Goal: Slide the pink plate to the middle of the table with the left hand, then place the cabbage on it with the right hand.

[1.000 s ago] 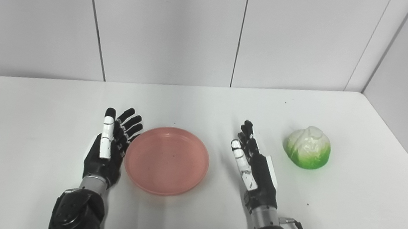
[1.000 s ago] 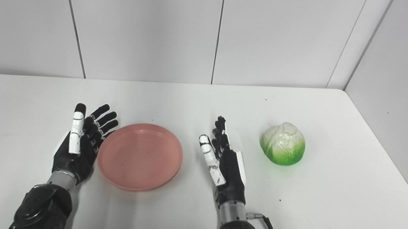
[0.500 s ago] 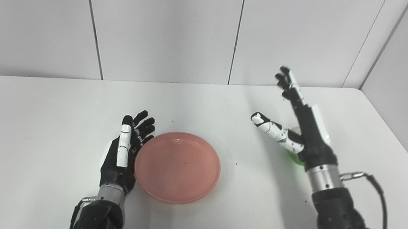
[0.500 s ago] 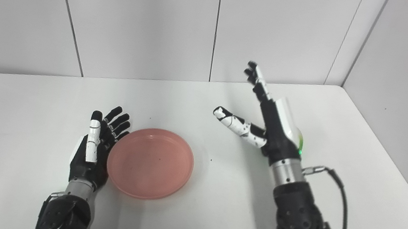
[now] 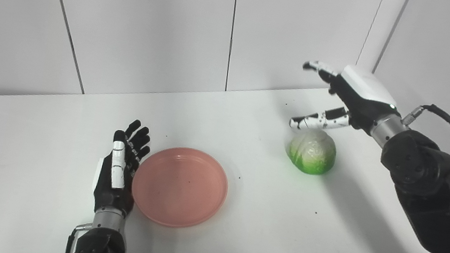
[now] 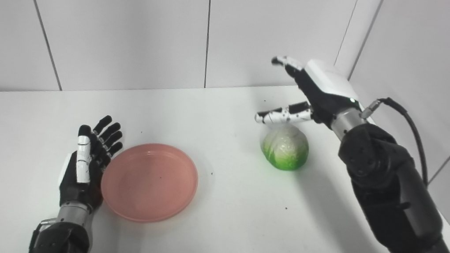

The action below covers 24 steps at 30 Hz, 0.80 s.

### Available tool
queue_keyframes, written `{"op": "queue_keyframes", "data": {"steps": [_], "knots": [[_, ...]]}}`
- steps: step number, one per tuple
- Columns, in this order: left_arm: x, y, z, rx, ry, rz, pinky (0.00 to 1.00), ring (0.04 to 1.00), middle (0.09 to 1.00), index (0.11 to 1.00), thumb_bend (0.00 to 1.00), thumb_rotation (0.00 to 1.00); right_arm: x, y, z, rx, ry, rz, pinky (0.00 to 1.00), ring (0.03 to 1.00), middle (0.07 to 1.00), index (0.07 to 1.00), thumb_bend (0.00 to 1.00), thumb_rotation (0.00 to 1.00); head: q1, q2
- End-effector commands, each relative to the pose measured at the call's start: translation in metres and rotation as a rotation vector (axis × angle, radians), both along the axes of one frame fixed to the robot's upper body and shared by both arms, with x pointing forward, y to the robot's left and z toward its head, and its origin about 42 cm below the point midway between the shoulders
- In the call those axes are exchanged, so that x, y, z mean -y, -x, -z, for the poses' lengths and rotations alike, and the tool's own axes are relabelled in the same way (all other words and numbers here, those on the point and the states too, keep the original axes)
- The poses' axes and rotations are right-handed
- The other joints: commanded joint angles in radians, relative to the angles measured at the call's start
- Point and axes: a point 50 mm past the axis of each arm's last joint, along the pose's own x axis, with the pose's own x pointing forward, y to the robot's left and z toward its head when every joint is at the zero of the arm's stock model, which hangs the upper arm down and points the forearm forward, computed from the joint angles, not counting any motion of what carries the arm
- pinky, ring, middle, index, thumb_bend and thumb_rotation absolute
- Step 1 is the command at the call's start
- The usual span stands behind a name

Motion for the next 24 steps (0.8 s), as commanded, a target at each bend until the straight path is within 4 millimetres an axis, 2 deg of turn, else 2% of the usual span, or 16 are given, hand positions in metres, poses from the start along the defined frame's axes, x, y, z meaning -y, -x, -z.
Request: {"op": "queue_keyframes", "data": {"steps": [1, 7, 12, 19, 24], "knots": [[-0.001, -0.003, -0.002, 0.052, -0.007, 0.019, 0.89, 0.885, 0.866, 0.85, 0.67, 0.99, 0.012, -0.004, -0.026, 0.051, 0.073, 0.007, 0.73, 0.927, 0.948, 0.885, 0.93, 0.46, -0.001, -0.002], [-0.004, -0.004, 0.0, 0.049, 0.022, 0.019, 0.89, 0.894, 0.872, 0.851, 0.69, 0.97, 0.024, -0.016, -0.014, -0.012, 0.141, 0.041, 0.74, 0.903, 0.921, 0.872, 0.99, 0.41, -0.01, -0.005], [-0.003, -0.003, 0.001, 0.048, 0.026, 0.012, 0.88, 0.887, 0.864, 0.843, 0.7, 0.96, 0.024, -0.026, -0.002, -0.043, 0.149, 0.054, 0.76, 0.9, 0.92, 0.867, 1.0, 0.38, -0.016, -0.007], [-0.004, -0.001, 0.002, 0.059, 0.016, 0.015, 0.89, 0.889, 0.868, 0.843, 0.7, 0.96, 0.02, -0.036, 0.011, -0.077, 0.146, 0.062, 0.77, 0.924, 0.949, 0.888, 1.0, 0.44, -0.013, -0.002], [-0.004, -0.001, 0.004, 0.064, 0.022, 0.023, 0.89, 0.894, 0.871, 0.846, 0.69, 0.96, 0.018, -0.042, 0.018, -0.08, 0.138, 0.06, 0.77, 0.911, 0.937, 0.891, 0.99, 0.43, -0.011, 0.0]]}}
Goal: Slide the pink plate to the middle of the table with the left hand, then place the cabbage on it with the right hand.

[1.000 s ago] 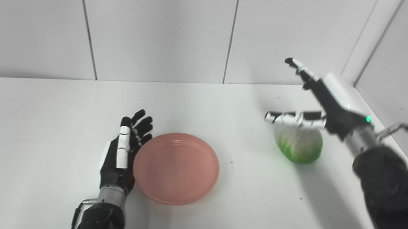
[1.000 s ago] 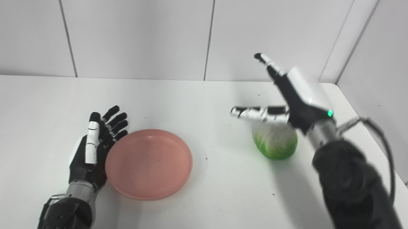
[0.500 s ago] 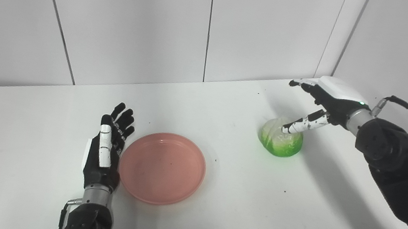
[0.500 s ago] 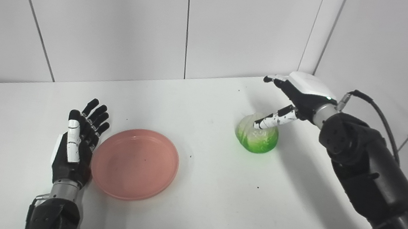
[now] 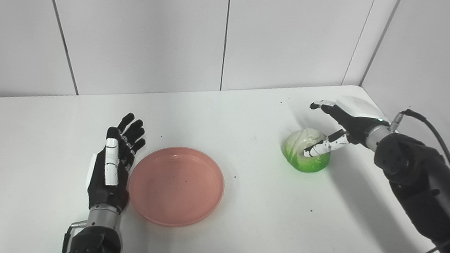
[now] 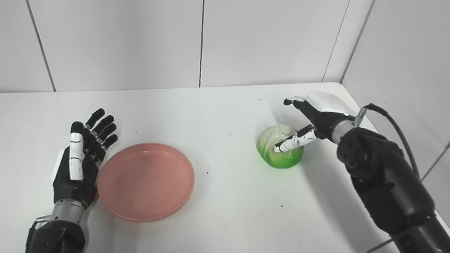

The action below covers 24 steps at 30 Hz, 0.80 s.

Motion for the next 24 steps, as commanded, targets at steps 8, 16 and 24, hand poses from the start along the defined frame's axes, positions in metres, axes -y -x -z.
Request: {"op": "queue_keyframes", "data": {"steps": [8, 16, 24], "knots": [[-0.002, 0.003, 0.008, 0.021, 0.002, 0.003, 0.9, 0.9, 0.879, 0.854, 0.69, 0.96, -0.013, -0.015, -0.023, 0.125, 0.027, -0.044, 0.74, 0.897, 0.933, 0.9, 0.98, 0.44, 0.0, 0.001], [-0.003, 0.005, 0.005, 0.004, 0.01, 0.013, 0.9, 0.907, 0.886, 0.861, 0.69, 0.95, -0.018, -0.016, -0.005, 0.055, 0.022, -0.059, 0.72, 0.897, 0.938, 0.892, 1.0, 0.39, 0.002, 0.007], [-0.003, 0.005, 0.003, 0.005, -0.005, 0.008, 0.9, 0.897, 0.874, 0.854, 0.69, 0.96, -0.017, -0.017, 0.009, 0.003, 0.045, -0.068, 0.65, 0.842, 0.891, 0.856, 0.99, 0.21, -0.002, 0.015]]}}
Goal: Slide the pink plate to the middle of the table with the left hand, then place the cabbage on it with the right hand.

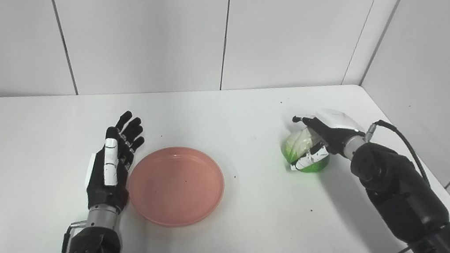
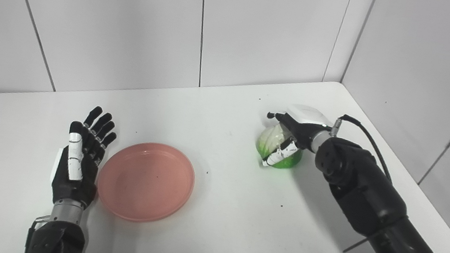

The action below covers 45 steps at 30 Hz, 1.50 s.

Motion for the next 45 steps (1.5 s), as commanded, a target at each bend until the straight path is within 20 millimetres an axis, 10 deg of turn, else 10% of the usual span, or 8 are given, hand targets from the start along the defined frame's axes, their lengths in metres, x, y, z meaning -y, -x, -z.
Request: {"op": "queue_keyframes", "data": {"steps": [1, 11, 13, 16, 45], "knots": [[-0.003, 0.005, 0.004, -0.007, -0.013, 0.007, 0.9, 0.895, 0.871, 0.847, 0.69, 0.96, 0.003, -0.007, -0.018, 0.034, 0.039, -0.026, 0.64, 0.837, 0.884, 0.845, 0.99, 0.18, 0.001, -0.001], [-0.004, 0.006, 0.002, -0.011, -0.001, 0.01, 0.9, 0.905, 0.881, 0.858, 0.69, 0.94, 0.006, -0.006, -0.007, 0.017, 0.091, -0.026, 0.49, 0.609, 0.817, 0.767, 0.86, 0.0, 0.003, 0.007], [-0.004, 0.005, 0.003, -0.003, -0.002, 0.013, 0.9, 0.903, 0.878, 0.853, 0.68, 0.94, 0.007, -0.006, -0.008, 0.043, 0.103, -0.039, 0.46, 0.501, 0.737, 0.692, 0.61, 0.0, 0.002, 0.008], [-0.004, 0.004, 0.004, 0.001, 0.003, 0.008, 0.89, 0.899, 0.876, 0.85, 0.67, 0.94, 0.006, -0.005, -0.009, 0.086, 0.097, -0.05, 0.42, 0.442, 0.59, 0.521, 0.52, 0.0, 0.002, 0.008], [-0.003, 0.005, 0.003, -0.016, 0.012, 0.011, 0.89, 0.898, 0.879, 0.858, 0.68, 0.94, -0.034, 0.008, -0.055, 0.467, -0.06, -0.114, 0.37, 0.45, 0.518, 0.463, 0.52, 0.0, 0.013, 0.015]]}}
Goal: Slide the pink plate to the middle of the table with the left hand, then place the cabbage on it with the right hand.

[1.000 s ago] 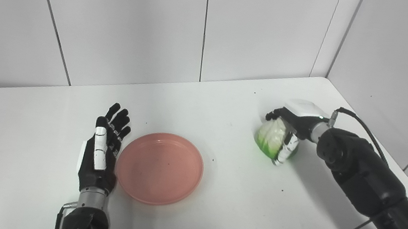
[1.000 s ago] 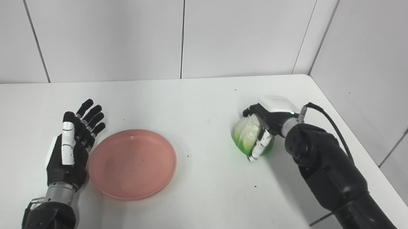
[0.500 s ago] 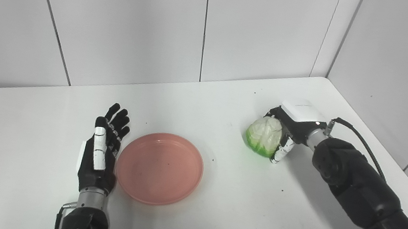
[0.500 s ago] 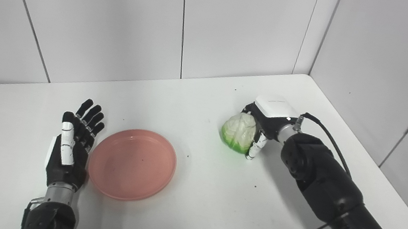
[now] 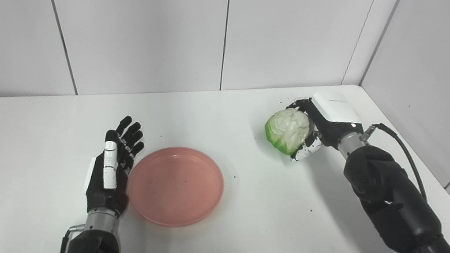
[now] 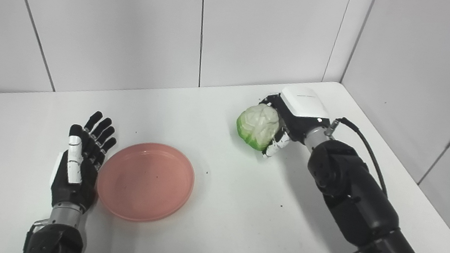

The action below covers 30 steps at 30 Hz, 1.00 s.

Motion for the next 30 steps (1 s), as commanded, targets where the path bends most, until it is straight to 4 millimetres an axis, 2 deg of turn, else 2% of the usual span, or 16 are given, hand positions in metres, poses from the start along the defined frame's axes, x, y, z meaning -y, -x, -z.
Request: {"op": "queue_keyframes", "data": {"steps": [1, 5, 7, 10, 16, 19, 24, 27, 30], "knots": [[-0.001, 0.0, 0.001, 0.02, 0.01, 0.006, 0.89, 0.902, 0.88, 0.859, 0.69, 0.94, -0.008, -0.003, -0.039, 0.111, -0.027, -0.036, 0.37, 0.45, 0.517, 0.464, 0.52, 0.0, 0.001, -0.001], [0.003, 0.002, -0.001, 0.016, -0.002, -0.001, 0.89, 0.891, 0.869, 0.847, 0.67, 0.95, -0.031, 0.006, -0.049, 0.125, -0.087, -0.12, 0.41, 0.458, 0.522, 0.454, 0.52, 0.0, 0.043, 0.003], [0.005, 0.004, -0.001, 0.014, -0.003, -0.005, 0.89, 0.882, 0.862, 0.838, 0.66, 0.96, -0.041, 0.009, -0.052, 0.126, -0.108, -0.153, 0.41, 0.454, 0.525, 0.455, 0.52, 0.0, 0.075, 0.002], [0.008, 0.006, -0.001, 0.013, -0.002, -0.004, 0.89, 0.884, 0.863, 0.841, 0.66, 0.95, -0.071, 0.014, -0.051, 0.125, -0.134, -0.235, 0.37, 0.447, 0.528, 0.464, 0.52, 0.0, 0.11, 0.002], [0.021, 0.011, -0.001, 0.016, -0.001, -0.032, 0.87, 0.865, 0.847, 0.819, 0.66, 0.93, -0.118, 0.016, -0.042, 0.085, -0.176, -0.373, 0.37, 0.44, 0.513, 0.476, 0.52, 0.0, 0.211, 0.001], [0.026, 0.013, -0.002, 0.02, -0.025, -0.04, 0.88, 0.871, 0.853, 0.826, 0.66, 0.95, -0.143, 0.016, -0.033, 0.05, -0.186, -0.415, 0.35, 0.435, 0.52, 0.475, 0.52, 0.0, 0.234, 0.001], [0.033, 0.019, -0.005, 0.006, -0.049, -0.073, 0.91, 0.888, 0.867, 0.836, 0.63, 0.98, -0.167, 0.011, -0.018, 0.004, -0.175, -0.465, 0.34, 0.426, 0.522, 0.481, 0.52, 0.0, 0.277, -0.008], [0.036, 0.016, -0.002, 0.037, -0.055, -0.098, 0.92, 0.876, 0.86, 0.831, 0.61, 1.0, -0.177, 0.007, -0.009, -0.046, -0.163, -0.487, 0.38, 0.439, 0.525, 0.475, 0.52, 0.0, 0.296, -0.01], [0.037, 0.015, -0.002, 0.045, -0.054, -0.104, 0.92, 0.882, 0.866, 0.834, 0.62, 1.0, -0.183, 0.004, -0.002, -0.072, -0.137, -0.503, 0.38, 0.441, 0.525, 0.476, 0.52, 0.0, 0.302, -0.009]]}}
